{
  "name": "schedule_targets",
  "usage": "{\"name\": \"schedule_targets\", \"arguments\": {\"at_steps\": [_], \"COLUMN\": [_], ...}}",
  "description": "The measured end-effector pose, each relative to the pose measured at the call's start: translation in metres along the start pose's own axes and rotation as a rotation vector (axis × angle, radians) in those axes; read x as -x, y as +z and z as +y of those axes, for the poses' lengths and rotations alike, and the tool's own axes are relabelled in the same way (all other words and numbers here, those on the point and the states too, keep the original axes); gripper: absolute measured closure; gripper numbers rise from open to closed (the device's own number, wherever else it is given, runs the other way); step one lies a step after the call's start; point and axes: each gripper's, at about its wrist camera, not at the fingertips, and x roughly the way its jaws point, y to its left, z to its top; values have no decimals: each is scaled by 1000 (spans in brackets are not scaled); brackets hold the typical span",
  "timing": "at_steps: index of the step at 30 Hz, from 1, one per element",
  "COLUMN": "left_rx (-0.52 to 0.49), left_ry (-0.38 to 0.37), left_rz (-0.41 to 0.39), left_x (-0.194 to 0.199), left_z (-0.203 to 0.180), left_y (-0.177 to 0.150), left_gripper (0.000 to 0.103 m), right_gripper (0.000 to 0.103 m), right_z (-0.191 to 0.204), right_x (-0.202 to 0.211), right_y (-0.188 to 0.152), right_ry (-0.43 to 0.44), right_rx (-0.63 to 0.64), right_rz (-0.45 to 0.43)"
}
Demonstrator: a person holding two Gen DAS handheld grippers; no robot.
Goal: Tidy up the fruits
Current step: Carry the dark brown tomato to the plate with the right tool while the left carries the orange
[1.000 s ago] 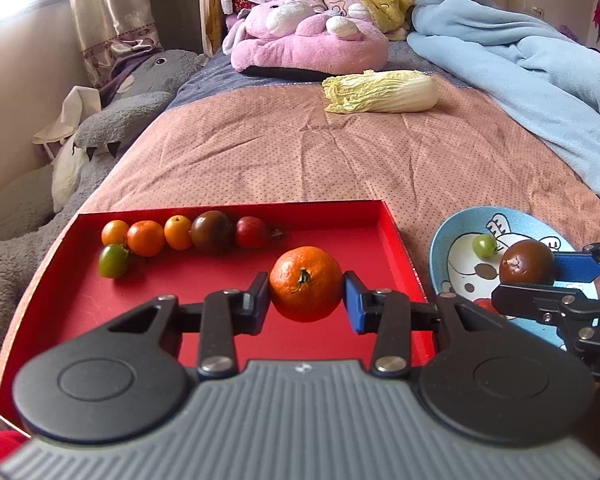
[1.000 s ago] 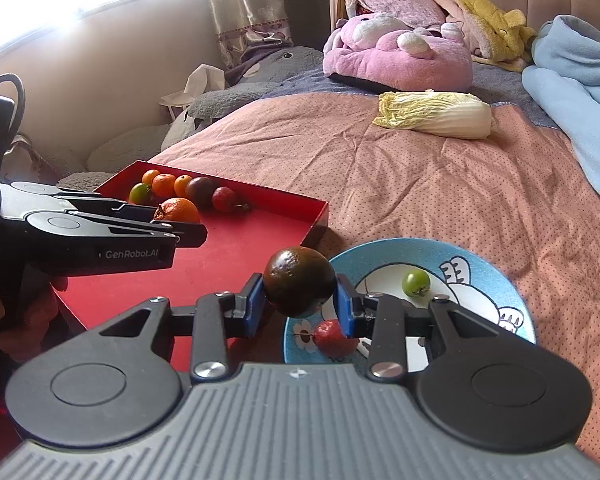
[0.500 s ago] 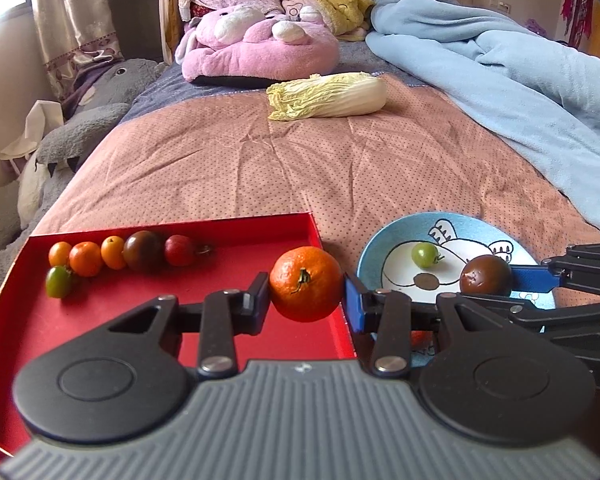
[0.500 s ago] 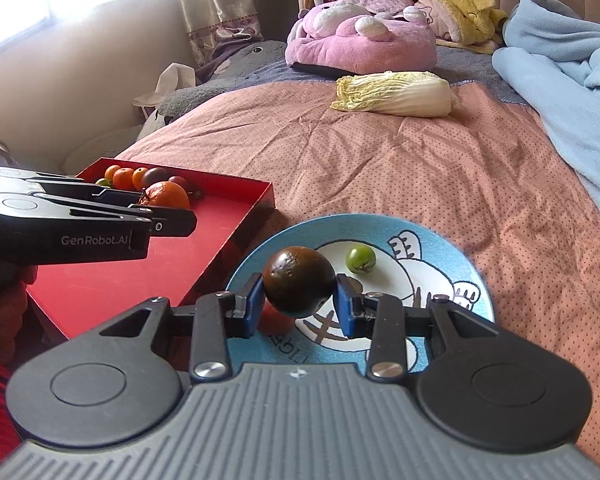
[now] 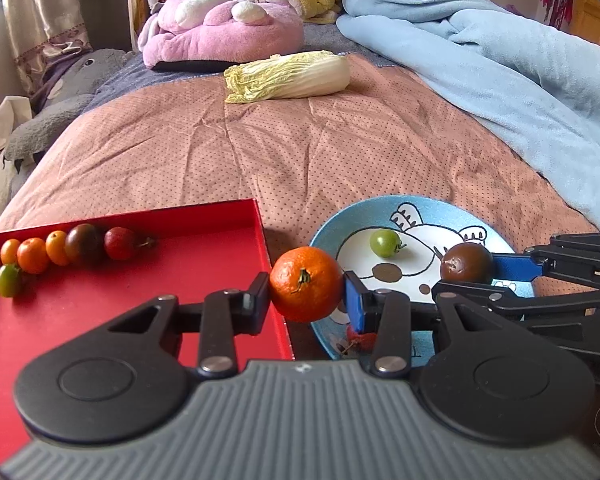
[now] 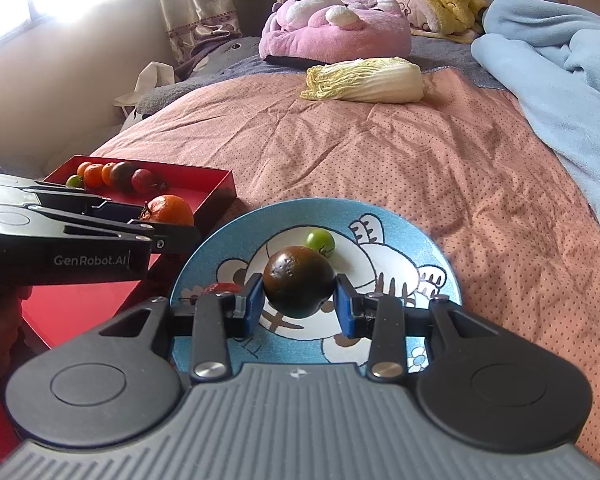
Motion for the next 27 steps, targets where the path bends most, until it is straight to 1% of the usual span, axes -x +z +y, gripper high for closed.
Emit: {"name": "schedule_targets", "arguments": {"at_steps": [6, 10, 14, 20, 27], "left_rx": [-31, -40, -39, -47, -52], "left_ry": [-32, -53, -59, -48, -49], "left_rz": [14, 27, 39, 60, 68], "left_x": [-12, -22, -30, -41, -45], "left_z": [-19, -30, -35, -38, -40], "left_y": [2, 4, 4, 3, 4], "left_gripper": [61, 61, 61, 61, 61], "right_gripper": [60, 60, 60, 60, 60], "right_z": [-12, -20, -26, -31, -34], "right_x": [-8, -12, -17, -22, -25], "right_y": [-2, -6, -7, -8, -8], "right_ry": [-43, -55, -67, -77, -82], "right_rx": [5, -3, -6, -5, -5], "right_rz": [17, 31, 39, 47, 54]}}
